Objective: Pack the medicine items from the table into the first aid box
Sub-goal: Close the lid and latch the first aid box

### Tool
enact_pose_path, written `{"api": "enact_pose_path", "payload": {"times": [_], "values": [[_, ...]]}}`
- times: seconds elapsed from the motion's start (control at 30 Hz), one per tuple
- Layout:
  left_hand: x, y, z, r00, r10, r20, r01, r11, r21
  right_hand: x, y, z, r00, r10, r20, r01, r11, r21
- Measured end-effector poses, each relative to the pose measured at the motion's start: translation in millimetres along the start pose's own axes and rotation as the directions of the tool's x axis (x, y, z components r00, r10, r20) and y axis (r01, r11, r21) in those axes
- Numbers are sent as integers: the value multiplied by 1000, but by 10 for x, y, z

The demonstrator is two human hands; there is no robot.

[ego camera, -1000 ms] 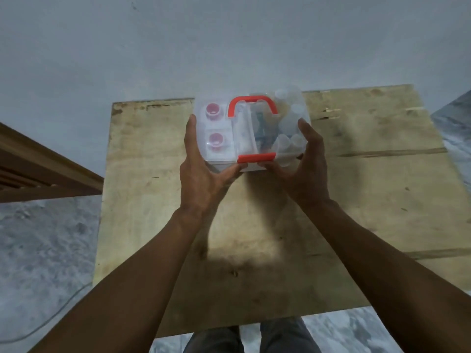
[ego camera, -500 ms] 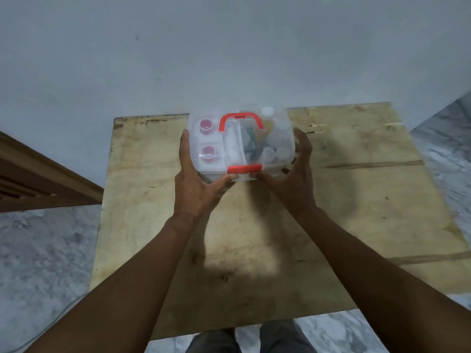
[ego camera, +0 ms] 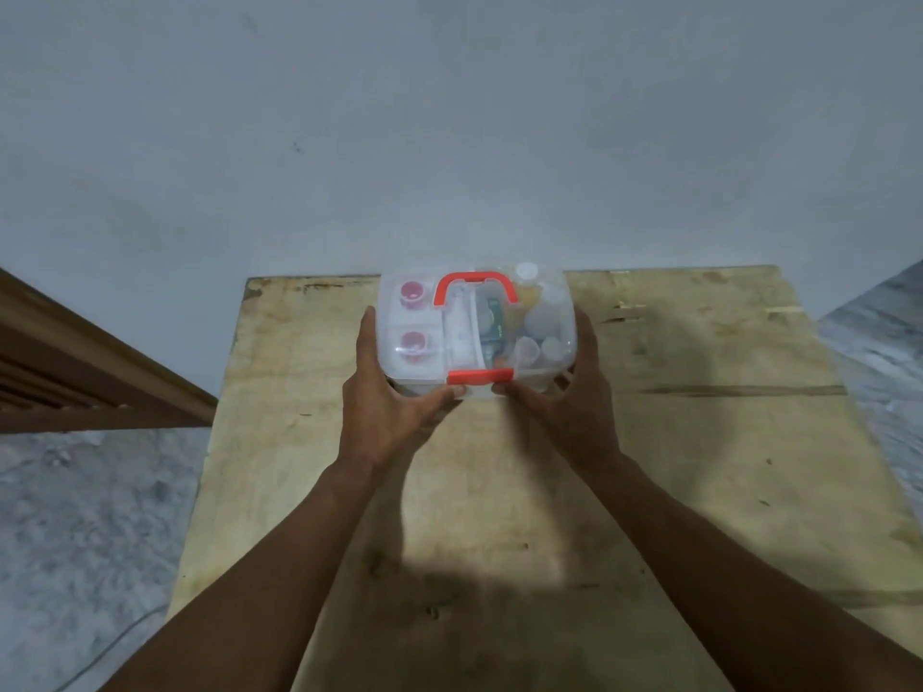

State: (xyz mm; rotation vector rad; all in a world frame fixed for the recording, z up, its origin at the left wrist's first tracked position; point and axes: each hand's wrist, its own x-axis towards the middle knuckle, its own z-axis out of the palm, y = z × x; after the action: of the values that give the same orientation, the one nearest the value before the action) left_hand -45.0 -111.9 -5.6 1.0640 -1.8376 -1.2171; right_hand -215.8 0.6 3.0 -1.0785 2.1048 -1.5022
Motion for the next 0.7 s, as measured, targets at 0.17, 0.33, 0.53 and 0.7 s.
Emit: {"api": "enact_pose_path", "payload": {"times": [0.17, 0.33, 0.53, 0.7], "values": [[193, 38, 34, 999, 18, -27, -18, 1000, -2, 207, 17, 62, 998, -41, -44, 39, 998, -41], [413, 95, 57, 999, 23, -41, -24, 1000, -13, 436, -59, 90, 999, -19, -33, 18, 999, -29], [574, 4, 42, 999, 10, -32, -10, 1000, 13, 501, -130, 158, 1000, 20, 5, -20, 997, 73], [582, -65, 90, 1000, -5, -15, 4, 1000, -8, 516, -147, 170, 999, 37, 35, -39, 998, 53]]}}
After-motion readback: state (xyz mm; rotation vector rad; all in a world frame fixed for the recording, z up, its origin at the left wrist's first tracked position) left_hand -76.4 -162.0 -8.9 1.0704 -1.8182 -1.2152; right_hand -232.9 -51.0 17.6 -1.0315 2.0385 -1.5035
